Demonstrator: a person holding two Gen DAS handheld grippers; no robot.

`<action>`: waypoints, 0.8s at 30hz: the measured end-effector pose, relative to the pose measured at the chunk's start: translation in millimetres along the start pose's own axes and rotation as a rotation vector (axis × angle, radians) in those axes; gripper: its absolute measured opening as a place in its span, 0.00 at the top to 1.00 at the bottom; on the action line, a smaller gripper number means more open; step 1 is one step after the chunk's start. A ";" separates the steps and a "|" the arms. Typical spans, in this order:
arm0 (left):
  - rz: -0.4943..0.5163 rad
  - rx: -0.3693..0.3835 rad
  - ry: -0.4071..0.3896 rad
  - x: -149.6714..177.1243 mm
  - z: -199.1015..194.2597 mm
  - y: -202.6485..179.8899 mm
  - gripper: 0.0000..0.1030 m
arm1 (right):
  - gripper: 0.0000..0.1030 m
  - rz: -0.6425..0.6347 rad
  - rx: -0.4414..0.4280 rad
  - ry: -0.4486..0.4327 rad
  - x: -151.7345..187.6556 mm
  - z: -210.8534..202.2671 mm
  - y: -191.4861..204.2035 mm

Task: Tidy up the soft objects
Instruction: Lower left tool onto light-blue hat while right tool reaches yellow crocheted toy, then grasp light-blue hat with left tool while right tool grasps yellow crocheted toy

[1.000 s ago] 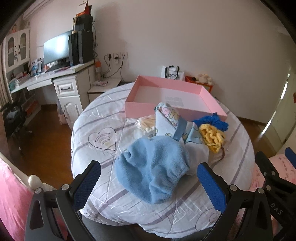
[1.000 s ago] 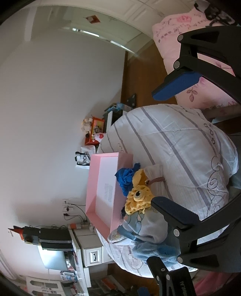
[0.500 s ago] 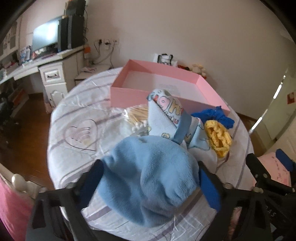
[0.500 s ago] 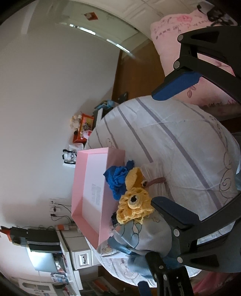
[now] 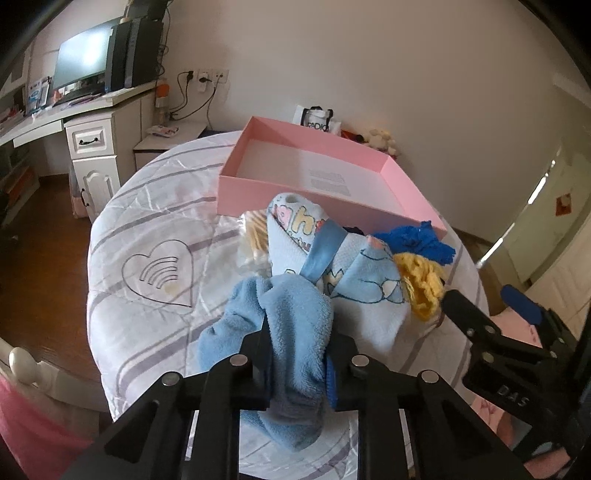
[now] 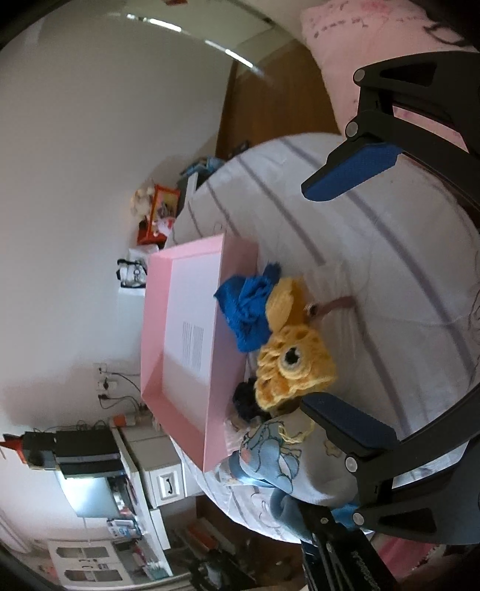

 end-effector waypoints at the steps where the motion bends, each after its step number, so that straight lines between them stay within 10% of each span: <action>1: -0.002 0.000 -0.003 -1.3 -2.3 -0.3 0.83 | 0.00 -0.001 -0.013 0.004 -0.6 3.8 3.1; 11: -0.035 -0.030 -0.033 -12.4 -21.3 19.4 0.82 | 0.21 -0.011 -0.075 0.091 7.2 42.3 22.8; 19: -0.086 -0.063 -0.027 -12.5 -19.0 37.4 0.58 | 0.51 -0.030 -0.046 0.118 12.5 56.9 28.1; 21: -0.108 -0.059 -0.025 -11.7 -19.9 41.3 0.66 | 0.71 -0.012 -0.033 0.117 11.3 56.2 22.6; 24: -0.113 -0.049 -0.026 -13.7 -22.3 41.4 0.86 | 0.75 0.042 -0.053 0.121 10.1 55.1 13.8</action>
Point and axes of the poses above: each gripper's, at about its wrist camera, not at the fingertips, and z roughly the way its jaws point, y to its left, x to its underside, the point moved 7 cm from there along z, roughly the way its jaws point, and after that the axes turned 10 degrees about -y, right-handed, at the moved point
